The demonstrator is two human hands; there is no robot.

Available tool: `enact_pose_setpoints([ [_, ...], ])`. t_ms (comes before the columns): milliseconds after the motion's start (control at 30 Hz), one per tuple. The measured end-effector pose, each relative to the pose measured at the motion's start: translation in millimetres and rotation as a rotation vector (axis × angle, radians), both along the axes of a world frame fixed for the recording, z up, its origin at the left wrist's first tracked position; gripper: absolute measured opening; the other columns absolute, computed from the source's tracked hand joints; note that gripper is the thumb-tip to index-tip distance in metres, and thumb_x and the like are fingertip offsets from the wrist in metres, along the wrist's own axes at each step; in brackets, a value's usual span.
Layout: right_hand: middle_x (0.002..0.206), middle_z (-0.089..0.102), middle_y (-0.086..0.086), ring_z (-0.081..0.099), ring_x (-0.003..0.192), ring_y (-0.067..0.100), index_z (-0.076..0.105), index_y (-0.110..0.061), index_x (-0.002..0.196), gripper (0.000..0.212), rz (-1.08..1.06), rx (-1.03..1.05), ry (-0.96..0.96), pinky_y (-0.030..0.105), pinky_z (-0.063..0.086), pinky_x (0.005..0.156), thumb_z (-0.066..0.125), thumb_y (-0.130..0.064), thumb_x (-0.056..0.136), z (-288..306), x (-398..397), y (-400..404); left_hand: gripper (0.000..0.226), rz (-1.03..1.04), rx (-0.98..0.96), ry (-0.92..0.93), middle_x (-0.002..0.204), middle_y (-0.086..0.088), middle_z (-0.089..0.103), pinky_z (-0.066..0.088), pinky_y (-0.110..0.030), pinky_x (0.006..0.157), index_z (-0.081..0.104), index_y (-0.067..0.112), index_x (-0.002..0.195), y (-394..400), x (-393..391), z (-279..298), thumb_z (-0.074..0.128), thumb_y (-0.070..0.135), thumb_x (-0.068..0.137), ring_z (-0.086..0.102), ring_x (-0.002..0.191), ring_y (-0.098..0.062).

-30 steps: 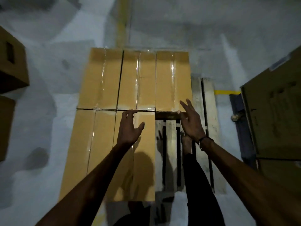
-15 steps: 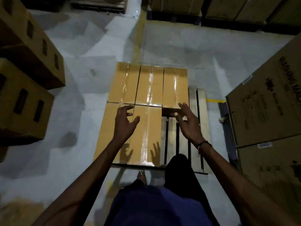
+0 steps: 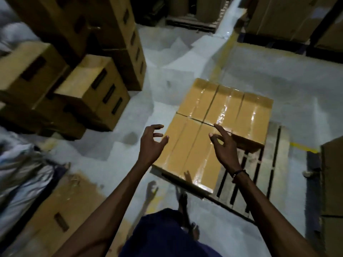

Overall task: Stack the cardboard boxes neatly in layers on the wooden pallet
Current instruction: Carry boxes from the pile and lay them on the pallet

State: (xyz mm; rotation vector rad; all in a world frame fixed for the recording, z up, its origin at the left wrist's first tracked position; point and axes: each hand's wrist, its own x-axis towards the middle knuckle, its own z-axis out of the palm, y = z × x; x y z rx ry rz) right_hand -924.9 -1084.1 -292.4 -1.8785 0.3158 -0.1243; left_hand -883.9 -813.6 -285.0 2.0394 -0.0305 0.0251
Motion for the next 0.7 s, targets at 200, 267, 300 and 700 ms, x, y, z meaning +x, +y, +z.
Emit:
enact_pose_setpoints([
  [200,0.153,0.047,-0.015,0.061,0.121,0.007,0.053,-0.031,0.148,0.048,0.111,0.008,-0.049,0.006,0.041,0.083,0.063,-0.036,0.101,13,21,94,0.035,0.124,-0.017,-0.025,0.127,0.009,0.058,0.050,-0.013,0.075,0.062,0.027,0.124,90,7,20,0.075,0.022,0.092,0.065,0.098,0.003],
  [267,0.155,0.047,-0.011,0.061,0.121,0.007,0.053,-0.031,0.147,0.047,0.128,0.019,-0.044,0.008,0.042,0.085,0.063,-0.036,0.101,16,35,129,0.035,0.172,-0.048,-0.034,0.127,0.009,0.060,0.050,-0.017,0.077,0.063,0.027,0.123,125,19,23,0.076,0.021,0.091,0.066,0.098,0.001],
  [300,0.155,0.048,-0.011,0.061,0.120,0.007,0.053,-0.031,0.147,0.047,0.136,0.020,-0.042,0.007,0.042,0.084,0.063,-0.036,0.101,17,40,144,0.035,0.186,-0.061,-0.037,0.127,0.009,0.060,0.051,-0.017,0.076,0.063,0.027,0.123,141,25,24,0.076,0.020,0.091,0.067,0.098,0.001],
  [700,0.153,0.051,-0.009,0.059,0.115,-0.002,0.053,-0.033,0.147,0.049,0.303,0.016,-0.075,0.020,0.043,0.093,0.062,-0.044,0.100,26,171,404,0.030,0.293,-0.065,-0.077,0.121,0.002,0.061,0.057,-0.027,0.079,0.063,0.034,0.115,404,112,33,0.073,0.018,0.091,0.069,0.093,-0.004],
])
